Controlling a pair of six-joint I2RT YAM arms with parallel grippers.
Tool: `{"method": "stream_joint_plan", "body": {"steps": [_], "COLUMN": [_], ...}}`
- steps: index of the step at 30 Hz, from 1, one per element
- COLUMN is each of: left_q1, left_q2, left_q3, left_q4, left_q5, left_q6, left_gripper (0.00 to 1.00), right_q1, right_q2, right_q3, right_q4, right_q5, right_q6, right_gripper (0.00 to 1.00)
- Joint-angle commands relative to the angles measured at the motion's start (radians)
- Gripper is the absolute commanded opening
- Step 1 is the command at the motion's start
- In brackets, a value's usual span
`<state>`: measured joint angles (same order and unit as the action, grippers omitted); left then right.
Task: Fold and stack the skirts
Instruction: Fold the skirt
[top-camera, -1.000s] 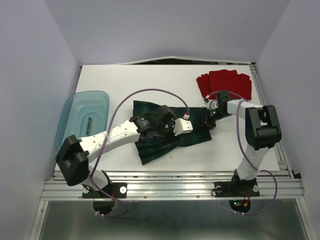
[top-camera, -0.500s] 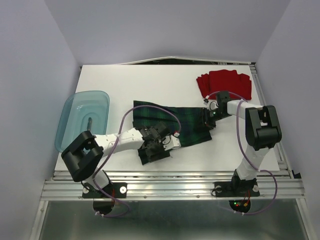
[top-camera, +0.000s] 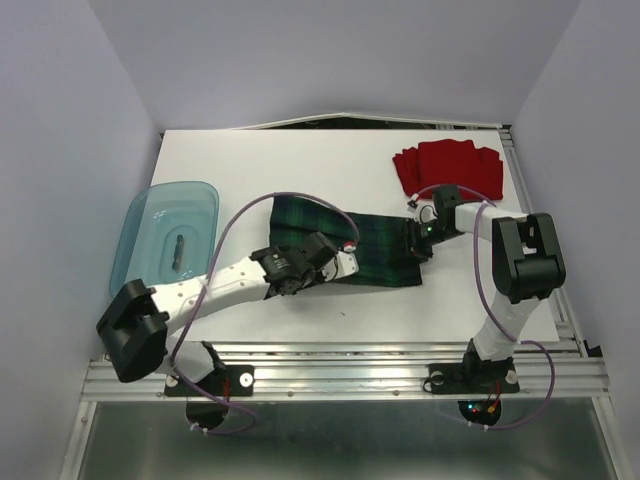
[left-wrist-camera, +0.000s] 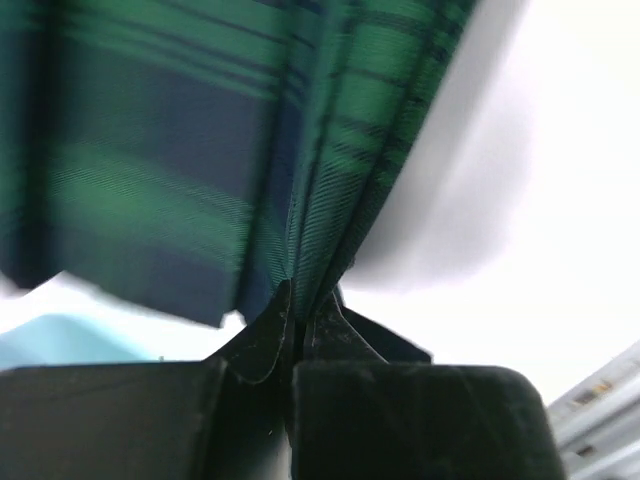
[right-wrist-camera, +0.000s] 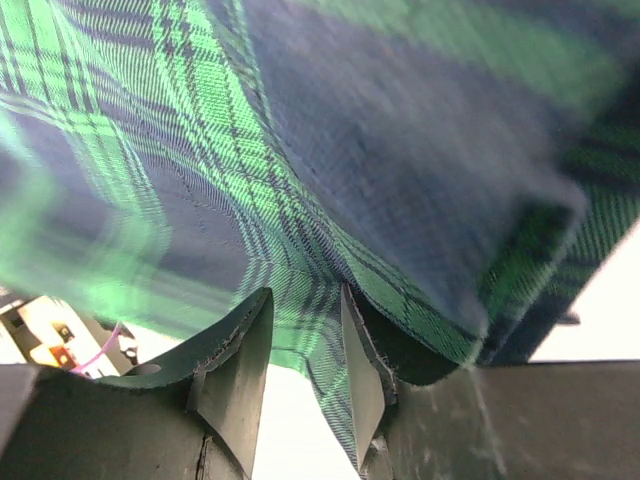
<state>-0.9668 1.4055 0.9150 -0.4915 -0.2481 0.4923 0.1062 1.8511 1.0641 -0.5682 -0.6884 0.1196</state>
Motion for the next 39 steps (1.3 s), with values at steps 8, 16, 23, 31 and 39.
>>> {"method": "stream_joint_plan", "body": {"steps": [8, 16, 23, 31, 39], "left_q1": [-0.055, -0.058, 0.069, 0.256, 0.281], "left_q2": [-0.161, -0.233, -0.258, 0.036, 0.255], "left_q3": [-0.185, -0.105, 0.140, 0.173, 0.113], "left_q4": [-0.047, -0.157, -0.147, -0.047, 0.074], "left_q5": [-0.051, 0.105, 0.348, 0.449, 0.408], "left_q6": [0.089, 0.077, -0.061, -0.227, -0.261], "left_gripper": [0.20, 0.60, 0.63, 0.59, 0.57], "right_q1": [-0.003, 0.006, 0.026, 0.035, 0.035], "right_q2": [0.020, 0.025, 0.005, 0.002, -0.042], "right_q3": [-0.027, -0.012, -0.021, -0.059, -0.069], "right_q4": [-0.067, -0.104, -0.110, -0.111, -0.125], "right_q5": [0.190, 0.179, 0.194, 0.190, 0.168], "right_q6": [-0.101, -0.107, -0.107, -0.109, -0.107], "right_gripper": [0.39, 0.39, 0.40, 0.43, 0.45]}}
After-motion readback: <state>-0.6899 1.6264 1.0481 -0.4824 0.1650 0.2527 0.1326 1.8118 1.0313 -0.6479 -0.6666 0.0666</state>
